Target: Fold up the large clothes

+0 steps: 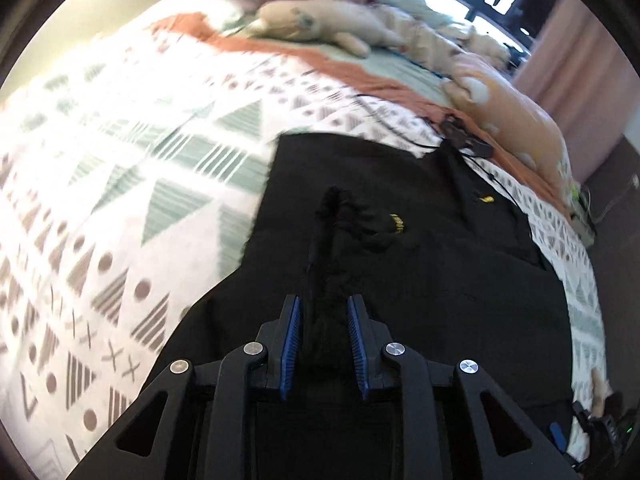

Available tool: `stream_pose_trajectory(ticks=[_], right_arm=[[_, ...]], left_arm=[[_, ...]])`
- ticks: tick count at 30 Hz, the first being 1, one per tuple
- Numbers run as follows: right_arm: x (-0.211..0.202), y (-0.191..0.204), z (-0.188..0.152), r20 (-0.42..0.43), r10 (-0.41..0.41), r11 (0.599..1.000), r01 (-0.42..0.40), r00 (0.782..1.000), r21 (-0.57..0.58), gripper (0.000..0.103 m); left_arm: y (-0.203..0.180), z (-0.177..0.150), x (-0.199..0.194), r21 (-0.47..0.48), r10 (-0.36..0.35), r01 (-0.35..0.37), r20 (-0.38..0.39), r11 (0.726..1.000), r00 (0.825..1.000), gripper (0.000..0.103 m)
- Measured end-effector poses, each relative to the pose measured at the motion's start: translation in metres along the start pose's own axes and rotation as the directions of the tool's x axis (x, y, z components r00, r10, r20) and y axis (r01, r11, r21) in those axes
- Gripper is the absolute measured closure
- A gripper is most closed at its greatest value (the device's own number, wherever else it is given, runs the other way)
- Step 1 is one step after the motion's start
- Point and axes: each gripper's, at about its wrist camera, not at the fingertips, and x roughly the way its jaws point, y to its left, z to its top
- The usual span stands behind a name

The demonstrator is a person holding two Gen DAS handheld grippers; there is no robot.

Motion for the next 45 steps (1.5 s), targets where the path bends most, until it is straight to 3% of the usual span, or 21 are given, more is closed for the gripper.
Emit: stream_pose_trajectory(ticks=[5, 12, 15, 17, 23, 25, 26, 27, 29, 37, 45], right_arm=[[0.001, 0.002, -0.003, -0.009, -0.009, 1.000, 0.009, 1.000, -0.018, 0.047], [-0.020, 0.018, -0.019, 0.018, -0.050, 0.991, 0.052, 0.999, -0.124, 0.047], [-0.050, 0.019, -0.027, 0.043, -0.040, 0.989, 0.046, 0.998, -0.144, 0.047], [-0.071, 0.021, -0.035, 0.047, -0.021, 0.984, 0.029, 0.999, -0.175, 0.047], [-0.131, 0.008, -0.056, 0.061, -0.073, 0.977, 0.083, 0.995, -0.194, 0.045], [-0.153, 0.009, -0.065, 0.072, -0.078, 0.972, 0.092, 0.994, -0.215, 0.029], [-0.161, 0.010, -0.067, 0.077, -0.081, 0.969, 0.097, 0.994, -0.228, 0.015], [-0.176, 0.009, -0.071, 0.087, -0.082, 0.964, 0.101, 0.993, -0.245, 0.010], [-0.196, 0.003, -0.077, 0.096, -0.081, 0.962, 0.103, 0.992, -0.252, 0.010], [-0.273, -0.026, -0.097, 0.158, -0.079, 0.947, 0.124, 0.984, -0.297, 0.010], [-0.324, -0.071, -0.110, 0.202, -0.100, 0.920, 0.168, 0.974, -0.355, 0.010]], left_arm=[[0.056, -0.017, -0.021, -0.187, 0.019, -0.013, 0.029, 0.982, 0.999, 0.077], [0.060, -0.045, -0.061, -0.117, -0.009, 0.014, 0.045, 0.993, 0.999, 0.077], [0.058, -0.061, -0.084, -0.089, -0.042, 0.046, 0.041, 0.995, 0.998, 0.057], [0.055, -0.076, -0.112, -0.047, -0.038, 0.042, 0.078, 0.998, 0.996, 0.037], [0.064, -0.104, -0.181, -0.010, -0.098, 0.100, 0.109, 0.995, 0.989, 0.031], [0.071, -0.115, -0.205, 0.000, -0.106, 0.107, 0.136, 0.994, 0.985, 0.023], [0.073, -0.119, -0.215, 0.006, -0.105, 0.105, 0.153, 0.994, 0.983, 0.014], [0.077, -0.126, -0.228, 0.011, -0.102, 0.101, 0.174, 0.995, 0.980, 0.012], [0.085, -0.137, -0.251, 0.003, -0.103, 0.105, 0.211, 0.994, 0.972, 0.006], [0.114, -0.181, -0.308, -0.033, -0.120, 0.134, 0.272, 0.990, 0.955, 0.005], [0.139, -0.228, -0.333, -0.053, -0.111, 0.131, 0.281, 0.990, 0.953, 0.005]])
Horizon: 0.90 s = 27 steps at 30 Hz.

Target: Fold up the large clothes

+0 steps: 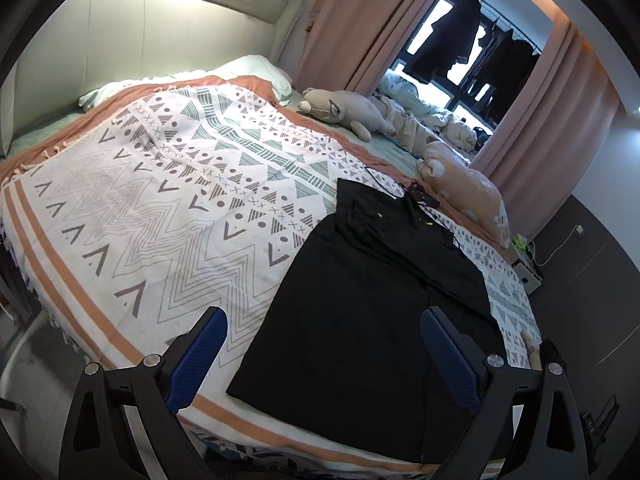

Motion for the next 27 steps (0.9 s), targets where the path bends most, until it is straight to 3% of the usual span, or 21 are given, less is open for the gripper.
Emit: stream_pose_trajectory(ticks=[10, 18, 21, 25, 27], right_arm=[[-0.035, -0.053, -0.026, -0.010, 0.006, 1.000, -0.007, 1.000, -0.014, 0.010], [-0.040, -0.073, -0.029, -0.012, 0.031, 0.999, -0.031, 0.999, -0.011, 0.011], [-0.034, -0.076, -0.029, -0.018, 0.021, 1.000, -0.021, 1.000, -0.021, 0.015], [-0.019, -0.078, -0.028, -0.031, 0.025, 1.000, -0.026, 0.999, -0.017, 0.023], [-0.009, -0.081, -0.027, -0.042, 0.026, 1.000, -0.026, 0.999, -0.006, 0.026]], left_arm=[[0.026, -0.035, -0.041, 0.013, 0.013, -0.013, -0.004, 1.000, 1.000, 0.006], [0.047, -0.053, -0.034, 0.029, -0.013, 0.014, -0.061, 0.999, 0.998, 0.012], [0.058, -0.062, -0.020, 0.008, -0.029, 0.030, -0.103, 1.000, 0.994, 0.021], [0.074, -0.068, 0.014, -0.024, -0.034, 0.030, -0.174, 0.999, 0.984, 0.040], [0.081, -0.069, 0.029, -0.052, -0.039, 0.029, -0.200, 0.998, 0.979, 0.045]])
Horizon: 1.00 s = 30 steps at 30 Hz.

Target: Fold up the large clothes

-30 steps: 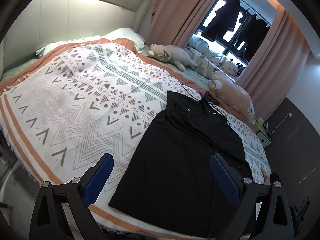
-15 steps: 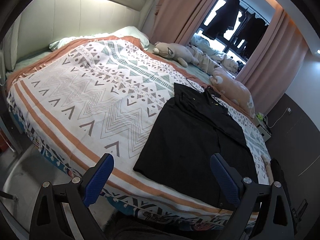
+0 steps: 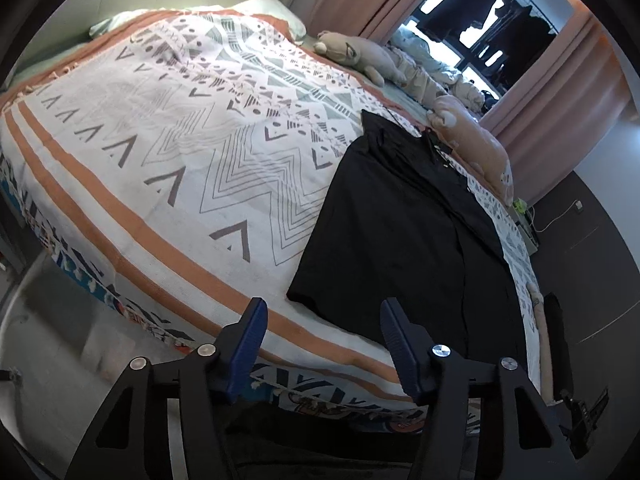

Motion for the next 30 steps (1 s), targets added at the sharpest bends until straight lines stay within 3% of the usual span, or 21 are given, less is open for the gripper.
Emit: stream_pose_trajectory(ticks=[6, 14, 19, 23, 27, 30], right_arm=[[0.030, -0.011, 0.004, -0.025, 0.040, 0.998, -0.039, 0.999, 0.047, 0.035], [0.059, -0.028, 0.007, -0.062, 0.084, 0.989, -0.076, 0.994, 0.123, 0.035], [0.075, -0.034, 0.001, -0.077, 0.109, 0.987, -0.099, 0.991, 0.125, 0.035], [0.082, -0.043, -0.007, -0.088, 0.238, 0.955, -0.217, 0.967, 0.200, 0.035], [0.084, -0.042, -0.016, -0.097, 0.340, 0.917, -0.307, 0.935, 0.257, 0.035], [0.081, -0.037, -0.018, -0.071, 0.399, 0.891, -0.368, 0.914, 0.267, 0.035]], left_arm=[[0.012, 0.012, 0.033, -0.034, -0.024, 0.023, -0.033, 0.999, 0.999, 0.048], [0.028, 0.016, 0.075, -0.105, -0.030, 0.017, -0.118, 0.994, 0.993, 0.049], [0.035, 0.017, 0.081, -0.154, -0.086, 0.067, -0.121, 0.986, 0.989, 0.049], [0.040, 0.015, 0.083, -0.218, -0.167, 0.138, -0.122, 0.966, 0.978, 0.049], [0.041, 0.007, 0.083, -0.296, -0.293, 0.246, -0.128, 0.923, 0.947, 0.049], [0.039, 0.004, 0.077, -0.323, -0.348, 0.299, -0.107, 0.898, 0.931, 0.049]])
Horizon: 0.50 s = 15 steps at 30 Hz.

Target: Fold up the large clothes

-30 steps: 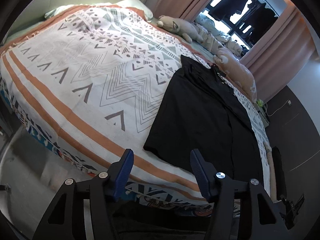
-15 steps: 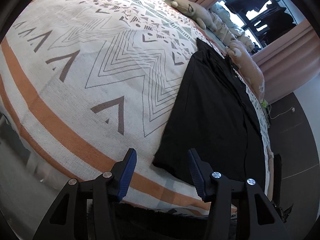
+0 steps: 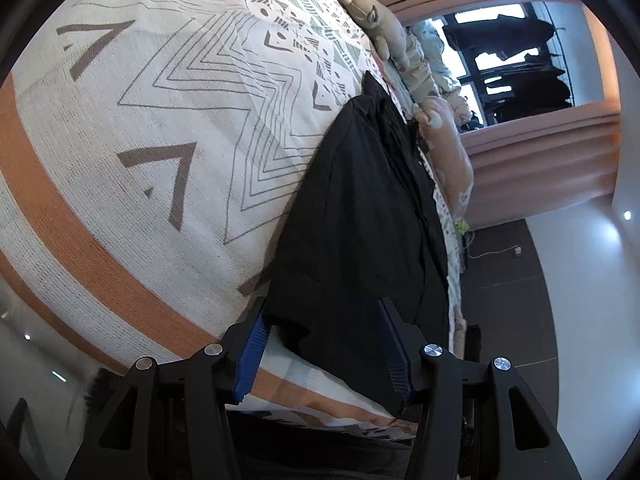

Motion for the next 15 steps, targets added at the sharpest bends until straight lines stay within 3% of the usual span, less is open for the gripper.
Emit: stream_pose_trajectory(ticks=[4, 15], right_arm=[[-0.001, 0.005, -0.001, 0.023, 0.074, 0.997, -0.074, 0.997, 0.017, 0.035], [0.020, 0.003, 0.011, 0.037, -0.067, 0.998, 0.068, 0.997, -0.011, 0.035]], left_arm=[[-0.003, -0.004, -0.005, -0.004, -0.031, 0.032, 0.020, 0.999, 0.999, 0.049], [-0.012, 0.002, 0.012, 0.043, 0.077, -0.079, 0.051, 0.996, 0.996, 0.049]])
